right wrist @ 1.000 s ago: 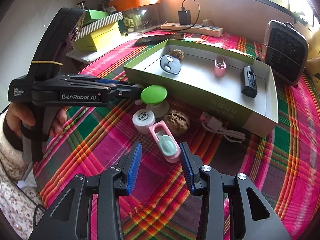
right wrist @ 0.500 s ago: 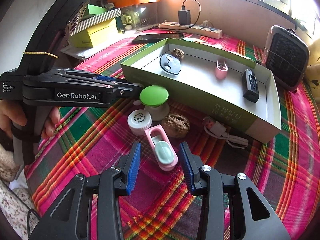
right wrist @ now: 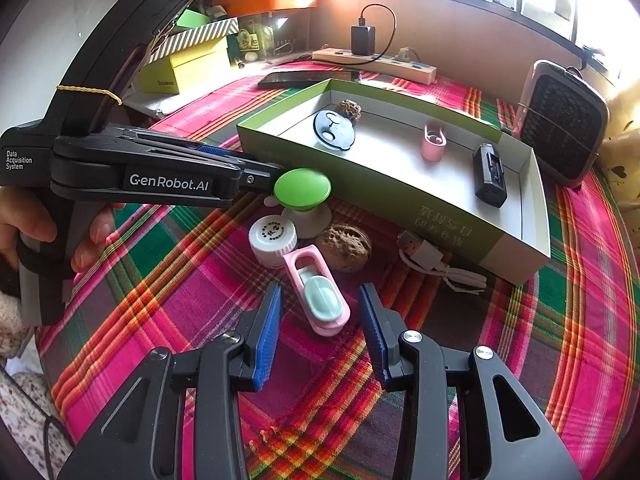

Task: Organize objects
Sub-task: 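Close the left gripper on the white knob while the right gripper closes on the pink-and-teal clip, then carry the white knob with the left gripper while the right gripper carries the clip into the box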

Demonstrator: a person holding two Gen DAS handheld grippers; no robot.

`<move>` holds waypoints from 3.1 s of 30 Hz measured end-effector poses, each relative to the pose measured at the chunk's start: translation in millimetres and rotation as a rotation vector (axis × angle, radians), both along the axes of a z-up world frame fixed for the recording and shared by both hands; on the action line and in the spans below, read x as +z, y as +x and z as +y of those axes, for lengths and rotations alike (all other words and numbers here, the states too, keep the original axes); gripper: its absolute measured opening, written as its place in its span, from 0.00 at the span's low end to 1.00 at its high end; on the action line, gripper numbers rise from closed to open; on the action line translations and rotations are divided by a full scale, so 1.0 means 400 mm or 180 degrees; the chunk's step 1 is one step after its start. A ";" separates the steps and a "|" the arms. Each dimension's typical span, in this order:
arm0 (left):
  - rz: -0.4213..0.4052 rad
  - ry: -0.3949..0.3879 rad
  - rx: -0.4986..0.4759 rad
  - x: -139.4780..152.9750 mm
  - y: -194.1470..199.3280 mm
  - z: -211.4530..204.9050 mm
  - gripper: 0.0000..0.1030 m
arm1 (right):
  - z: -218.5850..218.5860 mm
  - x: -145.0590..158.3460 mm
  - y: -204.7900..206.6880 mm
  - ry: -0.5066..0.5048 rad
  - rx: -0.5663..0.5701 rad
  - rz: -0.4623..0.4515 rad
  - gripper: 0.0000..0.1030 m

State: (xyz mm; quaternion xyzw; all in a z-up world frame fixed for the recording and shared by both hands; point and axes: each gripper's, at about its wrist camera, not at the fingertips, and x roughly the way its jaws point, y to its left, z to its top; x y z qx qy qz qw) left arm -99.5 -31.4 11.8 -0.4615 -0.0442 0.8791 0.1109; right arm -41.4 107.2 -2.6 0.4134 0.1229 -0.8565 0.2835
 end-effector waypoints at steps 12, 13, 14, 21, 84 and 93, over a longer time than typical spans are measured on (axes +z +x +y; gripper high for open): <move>0.0019 0.0038 -0.0034 0.002 0.011 0.006 0.19 | -0.012 0.001 0.015 0.0037 0.0079 0.0018 0.18; 0.0021 0.0035 -0.0036 0.002 0.011 0.006 0.19 | -0.013 0.001 0.016 0.0035 0.0081 0.0018 0.18; 0.0024 0.0031 -0.0039 0.003 0.012 0.006 0.19 | -0.011 0.001 0.016 0.0027 0.0078 0.0013 0.18; 0.0029 0.0024 -0.0036 0.002 0.014 0.004 0.19 | -0.011 0.001 0.019 0.0018 0.0058 0.0014 0.18; 0.0264 -0.0004 0.0054 0.089 -0.042 -0.008 0.19 | 0.031 0.140 -0.180 -0.0333 -0.0455 0.0199 0.18; 0.0274 0.0013 0.0053 0.089 -0.065 -0.013 0.19 | -0.011 0.116 -0.285 -0.0316 -0.0526 -0.0023 0.18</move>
